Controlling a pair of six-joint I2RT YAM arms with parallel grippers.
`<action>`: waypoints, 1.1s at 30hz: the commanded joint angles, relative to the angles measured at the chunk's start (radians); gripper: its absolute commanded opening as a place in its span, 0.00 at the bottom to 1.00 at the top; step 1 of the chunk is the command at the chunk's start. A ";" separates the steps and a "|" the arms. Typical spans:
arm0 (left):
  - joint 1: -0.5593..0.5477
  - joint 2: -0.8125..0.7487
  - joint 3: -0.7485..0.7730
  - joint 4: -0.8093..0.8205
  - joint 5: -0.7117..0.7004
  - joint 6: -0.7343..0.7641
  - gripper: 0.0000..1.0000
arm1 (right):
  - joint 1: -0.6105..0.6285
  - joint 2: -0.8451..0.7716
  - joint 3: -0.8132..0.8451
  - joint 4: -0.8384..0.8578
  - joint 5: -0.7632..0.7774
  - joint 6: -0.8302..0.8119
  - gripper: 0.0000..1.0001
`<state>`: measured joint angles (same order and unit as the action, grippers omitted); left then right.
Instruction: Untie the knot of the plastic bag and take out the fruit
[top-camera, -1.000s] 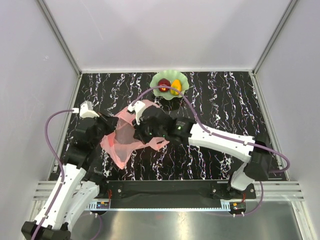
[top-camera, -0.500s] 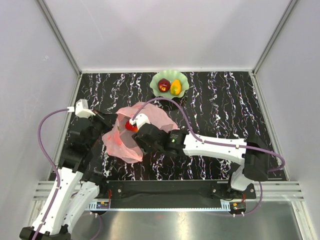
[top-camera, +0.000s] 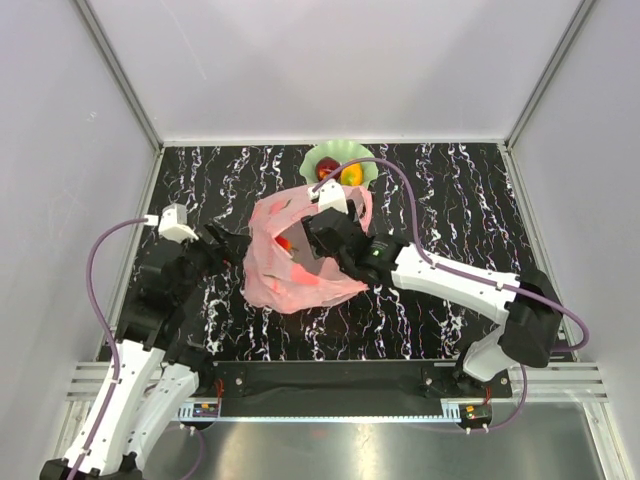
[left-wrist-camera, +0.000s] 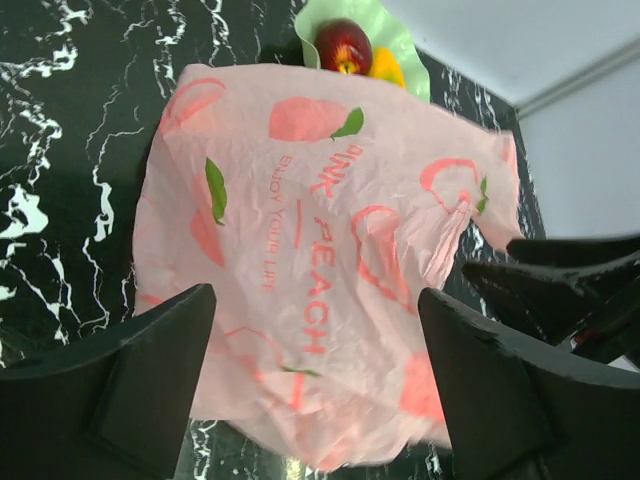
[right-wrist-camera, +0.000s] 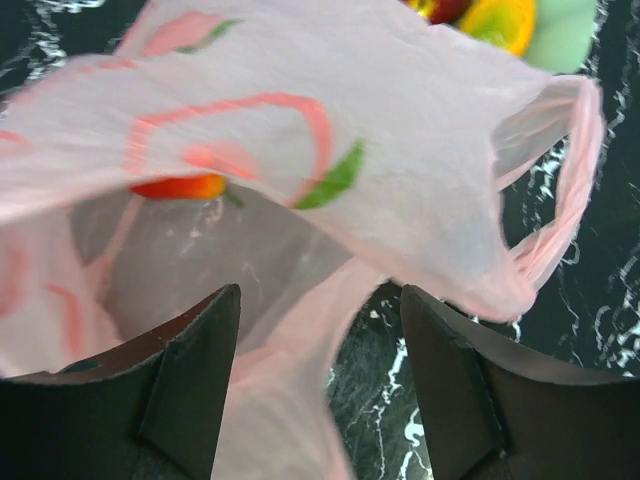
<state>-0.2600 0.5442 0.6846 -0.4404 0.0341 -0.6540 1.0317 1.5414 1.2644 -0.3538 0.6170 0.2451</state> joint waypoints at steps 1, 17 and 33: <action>-0.004 0.039 0.073 0.028 0.101 0.094 0.91 | 0.004 -0.058 -0.014 0.150 -0.094 -0.072 0.72; -0.439 0.585 0.627 -0.124 -0.198 0.591 0.99 | -0.032 -0.496 -0.095 -0.230 0.328 0.301 1.00; -0.651 1.072 0.860 -0.199 -0.379 1.010 0.99 | -0.032 -0.744 -0.206 -0.353 0.245 0.362 1.00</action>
<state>-0.8806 1.5974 1.4773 -0.6292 -0.2581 0.2432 1.0046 0.8093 1.0733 -0.7059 0.8696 0.5808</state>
